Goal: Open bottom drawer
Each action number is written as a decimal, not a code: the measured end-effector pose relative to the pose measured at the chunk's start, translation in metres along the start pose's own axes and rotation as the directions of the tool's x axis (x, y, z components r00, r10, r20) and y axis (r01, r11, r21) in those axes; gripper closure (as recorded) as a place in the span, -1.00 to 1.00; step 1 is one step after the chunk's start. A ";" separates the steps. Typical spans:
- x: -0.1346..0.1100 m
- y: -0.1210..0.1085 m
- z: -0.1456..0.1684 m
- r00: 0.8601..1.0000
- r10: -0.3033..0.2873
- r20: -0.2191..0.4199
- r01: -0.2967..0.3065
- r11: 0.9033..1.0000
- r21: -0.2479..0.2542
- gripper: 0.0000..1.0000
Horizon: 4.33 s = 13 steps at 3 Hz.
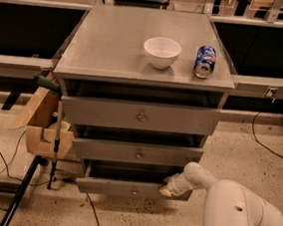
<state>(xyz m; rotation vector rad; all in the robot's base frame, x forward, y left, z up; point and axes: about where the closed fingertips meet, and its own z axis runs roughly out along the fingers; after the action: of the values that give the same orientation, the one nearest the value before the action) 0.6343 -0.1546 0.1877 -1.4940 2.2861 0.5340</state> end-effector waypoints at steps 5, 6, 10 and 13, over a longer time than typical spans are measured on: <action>-0.004 0.000 -0.001 0.996 -0.035 -0.085 0.031 0.998 -0.054 1.00; -0.002 -0.002 -0.005 0.993 -0.041 -0.107 0.034 0.997 -0.062 1.00; 0.002 -0.008 -0.016 0.985 -0.056 -0.164 0.043 0.996 -0.082 -0.78; 0.036 0.044 -0.016 0.961 -0.100 -0.257 0.049 0.979 -0.199 -1.00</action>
Offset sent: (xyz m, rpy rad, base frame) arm -0.1087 -0.0222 -0.0361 -0.2383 0.3432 0.3017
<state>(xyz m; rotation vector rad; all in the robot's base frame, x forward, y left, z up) 0.5783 -0.1740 0.1888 -1.8368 2.4213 0.5757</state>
